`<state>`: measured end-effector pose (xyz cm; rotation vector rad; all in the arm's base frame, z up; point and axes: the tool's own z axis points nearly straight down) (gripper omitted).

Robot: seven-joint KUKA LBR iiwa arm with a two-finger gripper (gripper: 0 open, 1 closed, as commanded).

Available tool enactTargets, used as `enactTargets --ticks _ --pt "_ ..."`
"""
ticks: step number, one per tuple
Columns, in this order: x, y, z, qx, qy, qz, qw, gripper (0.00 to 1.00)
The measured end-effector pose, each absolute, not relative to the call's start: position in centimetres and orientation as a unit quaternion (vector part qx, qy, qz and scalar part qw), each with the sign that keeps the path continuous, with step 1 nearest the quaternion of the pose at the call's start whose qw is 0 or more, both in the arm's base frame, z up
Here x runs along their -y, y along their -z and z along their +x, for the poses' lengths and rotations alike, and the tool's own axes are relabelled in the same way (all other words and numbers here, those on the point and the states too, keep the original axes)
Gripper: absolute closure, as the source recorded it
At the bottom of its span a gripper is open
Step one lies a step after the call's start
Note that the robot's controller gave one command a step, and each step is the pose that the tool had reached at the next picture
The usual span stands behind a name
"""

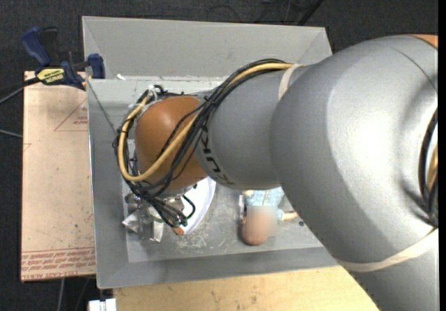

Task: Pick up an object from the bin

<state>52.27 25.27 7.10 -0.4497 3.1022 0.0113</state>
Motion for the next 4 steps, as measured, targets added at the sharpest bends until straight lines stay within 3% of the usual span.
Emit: enactTargets --ticks 2,3,4 --pt "-25.2 -7.4 52.2 -0.99 -0.003 -0.143 0.002 1.0" --pt "-25.1 -9.2 52.0 -0.99 -0.002 -0.143 -0.002 1.0" --pt "-25.3 -11.4 52.2 -0.99 -0.004 -0.143 0.004 1.0"
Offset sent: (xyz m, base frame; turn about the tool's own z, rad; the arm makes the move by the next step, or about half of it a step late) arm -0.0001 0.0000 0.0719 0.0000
